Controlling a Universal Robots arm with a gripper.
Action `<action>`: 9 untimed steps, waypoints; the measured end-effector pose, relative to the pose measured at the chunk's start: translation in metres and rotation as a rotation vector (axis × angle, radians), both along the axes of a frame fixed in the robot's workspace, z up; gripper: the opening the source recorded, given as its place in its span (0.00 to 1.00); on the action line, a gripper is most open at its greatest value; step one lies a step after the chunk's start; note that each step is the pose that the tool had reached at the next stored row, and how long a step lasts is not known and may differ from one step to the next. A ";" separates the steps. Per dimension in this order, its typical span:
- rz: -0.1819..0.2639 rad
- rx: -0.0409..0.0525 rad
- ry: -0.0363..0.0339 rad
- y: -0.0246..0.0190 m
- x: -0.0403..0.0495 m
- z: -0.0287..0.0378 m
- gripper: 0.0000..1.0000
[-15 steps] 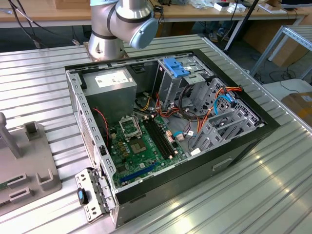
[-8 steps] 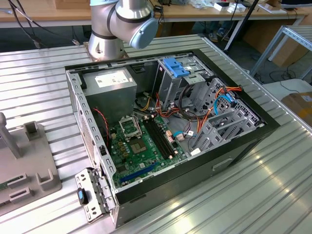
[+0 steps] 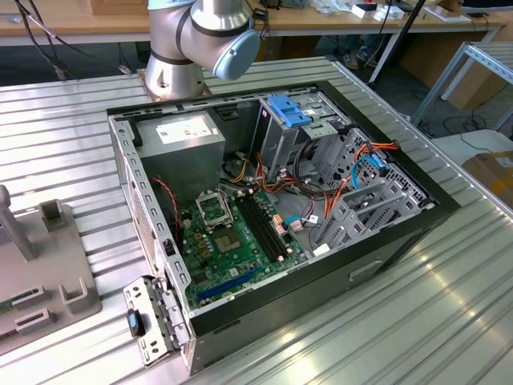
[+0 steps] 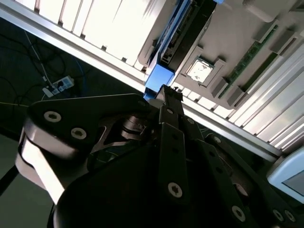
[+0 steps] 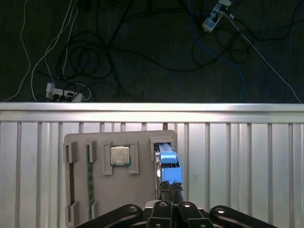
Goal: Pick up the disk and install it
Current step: 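Pick up the disk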
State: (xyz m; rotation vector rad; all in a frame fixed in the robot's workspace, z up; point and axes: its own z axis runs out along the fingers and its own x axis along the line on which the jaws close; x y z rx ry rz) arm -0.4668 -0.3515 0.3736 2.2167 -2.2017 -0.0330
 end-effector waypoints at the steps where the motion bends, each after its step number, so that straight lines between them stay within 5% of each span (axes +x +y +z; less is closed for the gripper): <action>1: 0.001 0.0015 0.0001 0.0002 0.0001 0.0000 0.11; 5: 0.003 0.0081 0.0001 0.0006 0.0001 -0.0005 0.11; 9: 0.003 0.0084 0.0001 0.0005 0.0001 -0.0091 0.11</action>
